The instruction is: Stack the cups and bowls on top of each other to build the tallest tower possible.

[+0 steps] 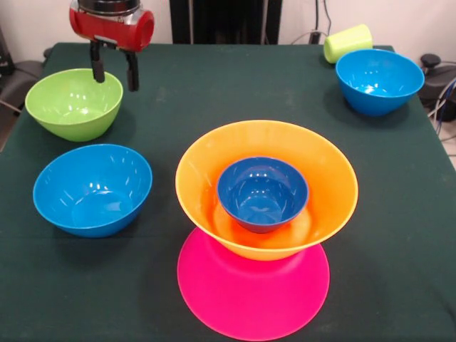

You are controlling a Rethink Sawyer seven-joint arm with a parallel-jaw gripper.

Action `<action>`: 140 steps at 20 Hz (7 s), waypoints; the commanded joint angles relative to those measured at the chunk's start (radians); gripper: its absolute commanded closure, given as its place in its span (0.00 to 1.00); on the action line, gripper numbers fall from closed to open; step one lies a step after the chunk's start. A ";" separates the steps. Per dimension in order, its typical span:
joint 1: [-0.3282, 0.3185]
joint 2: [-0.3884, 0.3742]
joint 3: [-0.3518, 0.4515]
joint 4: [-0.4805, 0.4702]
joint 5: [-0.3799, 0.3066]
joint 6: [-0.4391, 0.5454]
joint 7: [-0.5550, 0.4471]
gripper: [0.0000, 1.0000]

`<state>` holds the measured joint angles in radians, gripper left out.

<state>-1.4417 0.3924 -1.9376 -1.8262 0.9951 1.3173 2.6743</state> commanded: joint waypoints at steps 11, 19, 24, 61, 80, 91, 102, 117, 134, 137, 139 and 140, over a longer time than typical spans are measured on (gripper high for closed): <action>-0.006 0.048 -0.231 -0.022 -0.117 -0.102 0.171 0.00; -0.055 0.034 -0.275 -0.029 -0.088 -0.111 0.120 0.00; -0.082 0.042 -0.305 -0.024 -0.099 -0.146 0.071 0.00; -0.117 0.045 -0.410 0.014 -0.115 -0.252 0.087 0.00; -0.084 -0.083 -0.322 -0.066 0.022 -0.139 0.031 0.00; -0.064 -0.092 -0.345 -0.052 0.049 -0.177 0.043 0.00; -0.041 -0.065 -0.361 -0.048 0.048 -0.204 0.096 0.00; -0.026 -0.045 -0.369 -0.026 0.037 -0.235 0.091 0.00; -0.029 -0.024 -0.390 -0.009 -0.013 -0.279 0.098 0.00; -0.029 -0.021 -0.391 -0.008 -0.020 -0.284 0.099 0.00; -0.028 -0.021 -0.393 -0.006 -0.023 -0.290 0.100 0.00; -0.028 -0.022 -0.395 -0.006 -0.024 -0.294 0.102 0.00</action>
<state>-1.5290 0.3138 -2.1879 -1.8638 1.0503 1.0808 2.6838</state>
